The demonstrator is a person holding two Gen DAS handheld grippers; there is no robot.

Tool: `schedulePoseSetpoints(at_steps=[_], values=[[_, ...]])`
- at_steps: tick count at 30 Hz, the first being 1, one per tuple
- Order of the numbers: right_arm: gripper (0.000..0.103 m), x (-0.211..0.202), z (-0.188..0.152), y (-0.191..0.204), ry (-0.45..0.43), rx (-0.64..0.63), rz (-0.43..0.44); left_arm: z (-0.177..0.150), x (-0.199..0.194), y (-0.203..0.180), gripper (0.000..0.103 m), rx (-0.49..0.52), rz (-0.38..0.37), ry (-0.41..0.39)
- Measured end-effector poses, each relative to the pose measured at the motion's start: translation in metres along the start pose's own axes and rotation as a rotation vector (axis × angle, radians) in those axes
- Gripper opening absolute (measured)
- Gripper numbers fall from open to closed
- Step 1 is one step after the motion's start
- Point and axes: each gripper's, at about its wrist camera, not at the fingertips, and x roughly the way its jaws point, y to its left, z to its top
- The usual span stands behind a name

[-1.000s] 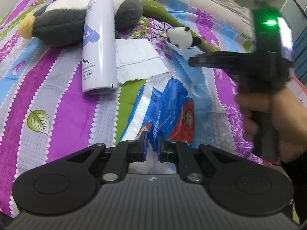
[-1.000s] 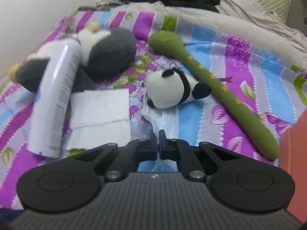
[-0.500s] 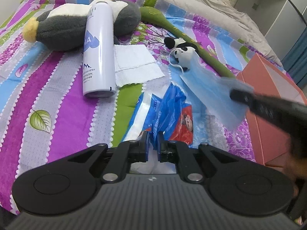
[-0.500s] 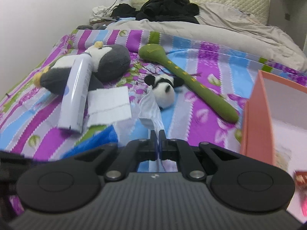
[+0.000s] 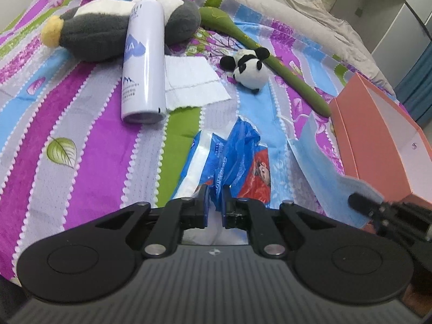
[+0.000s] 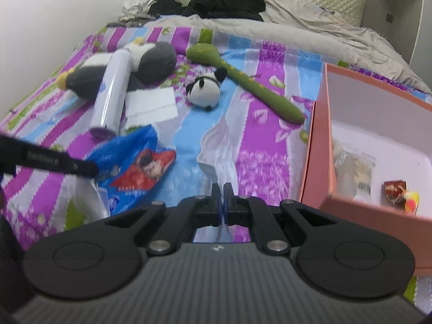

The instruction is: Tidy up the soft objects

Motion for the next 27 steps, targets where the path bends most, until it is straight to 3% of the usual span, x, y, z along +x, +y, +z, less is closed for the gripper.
schedulePoseSetpoints(at_steps=[3,5,7,9,10,16,22,27], values=[[0.007,0.002,-0.009,-0.001,0.022,0.022,0.050,-0.003,0.003,0.000,0.015,0.002,-0.008,0.014],[0.008,0.003,-0.011,0.000,0.031,0.034,0.066,-0.004,0.005,-0.002,0.023,0.015,-0.010,0.021],[0.015,0.004,-0.012,0.001,0.044,0.038,0.072,-0.004,0.006,-0.002,0.041,0.022,-0.017,0.023],[0.038,0.002,-0.011,0.002,0.044,0.043,0.096,-0.003,0.007,-0.001,0.041,0.025,-0.022,0.023],[0.041,0.001,-0.010,0.003,0.038,0.042,0.107,-0.003,0.007,-0.001,0.042,0.025,-0.027,0.022],[0.042,0.010,0.000,0.008,0.022,0.030,0.094,0.000,0.015,-0.004,0.044,0.038,-0.039,0.033],[0.043,0.047,-0.002,0.005,0.097,0.032,0.004,-0.002,0.029,-0.012,0.044,0.079,-0.024,0.048],[0.043,0.066,-0.007,0.003,0.144,0.032,-0.002,-0.004,0.041,-0.019,0.043,0.118,0.000,0.058]])
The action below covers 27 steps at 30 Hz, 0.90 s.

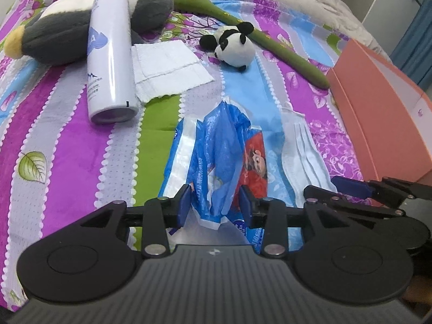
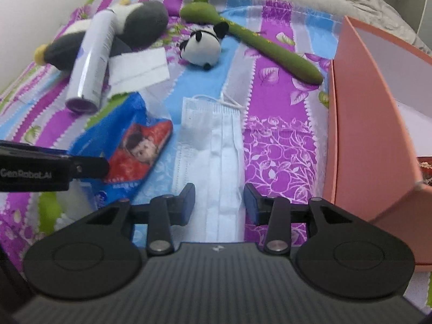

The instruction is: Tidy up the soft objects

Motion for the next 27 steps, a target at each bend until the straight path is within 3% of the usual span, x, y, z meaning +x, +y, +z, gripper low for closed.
schedulePoseSetpoints(at_steps=[2,4,7,10,12,14,27], values=[[0.042,0.004,0.000,0.000,0.010,-0.006,-0.001,0.001,0.004,-0.002,0.041,0.012,0.007,0.004],[0.044,0.008,0.000,0.002,0.015,-0.022,-0.002,0.002,0.007,-0.003,0.026,0.019,0.012,0.005],[0.045,0.010,0.001,0.007,0.017,-0.070,-0.011,0.002,0.012,-0.004,0.016,0.031,0.037,0.014],[0.040,0.010,0.001,0.009,0.022,-0.080,-0.010,0.004,0.013,-0.004,0.013,0.035,0.052,0.013],[0.013,0.009,0.002,0.012,0.026,-0.098,-0.006,0.005,0.011,-0.004,0.013,0.034,0.059,0.005],[0.007,0.006,0.001,0.015,0.020,-0.112,-0.015,0.005,0.007,-0.004,0.012,0.031,0.061,-0.005],[0.006,-0.058,0.017,0.000,-0.095,-0.020,-0.001,0.020,-0.043,-0.016,0.012,0.016,-0.006,-0.069]])
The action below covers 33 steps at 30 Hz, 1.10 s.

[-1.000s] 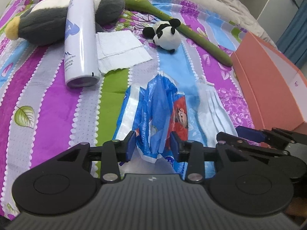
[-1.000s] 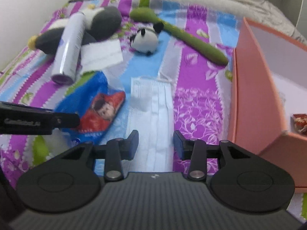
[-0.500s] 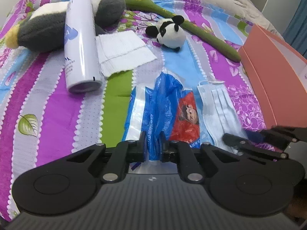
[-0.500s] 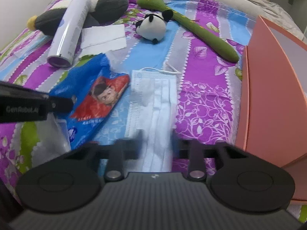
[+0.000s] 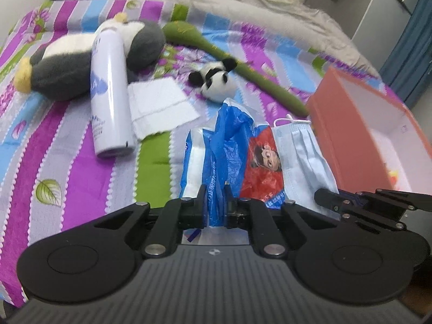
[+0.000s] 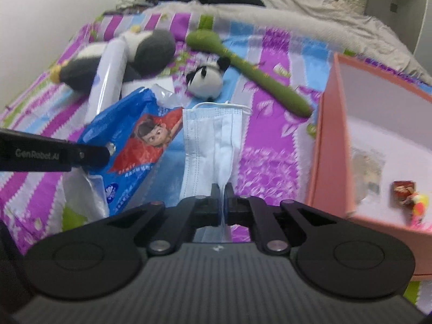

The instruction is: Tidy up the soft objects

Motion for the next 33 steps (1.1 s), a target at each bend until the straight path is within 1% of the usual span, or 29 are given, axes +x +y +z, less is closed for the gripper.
schedulePoseSetpoints(at_steps=[9,21,26,33], values=[[0.006,-0.054,0.031,-0.027,-0.109,0.063,-0.021,0.030,-0.039,-0.028,0.012,0.036,-0.052,-0.050],[0.006,-0.111,0.070,-0.061,-0.263,0.072,-0.065,0.082,-0.087,-0.084,0.012,0.089,-0.135,-0.171],[0.006,-0.125,0.078,-0.083,-0.302,0.081,-0.101,0.096,-0.094,-0.113,0.012,0.118,-0.166,-0.204],[0.006,-0.133,0.077,-0.124,-0.318,0.128,-0.153,0.111,-0.086,-0.156,0.012,0.149,-0.211,-0.209]])
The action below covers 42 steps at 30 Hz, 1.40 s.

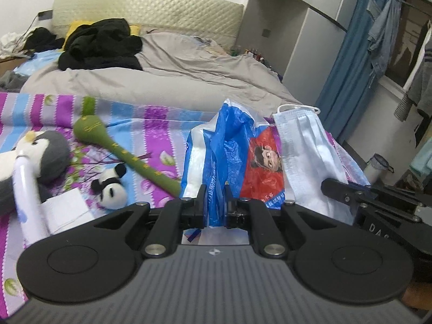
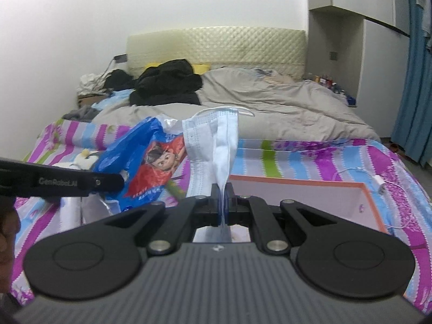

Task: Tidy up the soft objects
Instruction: 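Carry the blue bag and face mask over the pink box with both tools, then open both tools to drop the bag and mask into the box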

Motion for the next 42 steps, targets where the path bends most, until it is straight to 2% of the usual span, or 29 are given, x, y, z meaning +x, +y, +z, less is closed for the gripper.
schedulePoseSetpoints(at_steps=[7,15,21,27,29,31,32,33,34,42], values=[[0.006,0.018,-0.004,-0.042,0.042,0.037,-0.056,0.007,0.043,-0.039,0.012,0.057,-0.013,0.042],[0.006,0.060,-0.035,-0.086,0.198,0.103,-0.111,-0.003,0.112,-0.074,0.012,0.112,-0.045,0.165],[0.006,0.082,-0.062,-0.108,0.298,0.161,-0.124,-0.019,0.157,-0.084,0.012,0.141,-0.056,0.271],[0.008,0.087,-0.076,-0.114,0.333,0.186,-0.118,-0.032,0.177,-0.089,0.013,0.156,-0.061,0.325],[0.009,0.086,-0.076,-0.116,0.333,0.200,-0.112,-0.034,0.180,-0.091,0.022,0.158,-0.064,0.330],[0.015,0.085,-0.075,-0.120,0.336,0.218,-0.114,-0.034,0.180,-0.094,0.048,0.164,-0.066,0.333],[0.027,0.084,-0.075,-0.121,0.335,0.222,-0.120,-0.034,0.181,-0.095,0.051,0.167,-0.064,0.338],[0.040,0.083,-0.073,-0.122,0.328,0.227,-0.120,-0.034,0.180,-0.095,0.053,0.168,-0.067,0.339],[0.043,0.079,-0.072,-0.122,0.318,0.231,-0.117,-0.033,0.177,-0.096,0.053,0.168,-0.070,0.331],[0.044,0.047,-0.058,-0.115,0.247,0.230,-0.109,-0.025,0.140,-0.100,0.053,0.182,-0.072,0.248]])
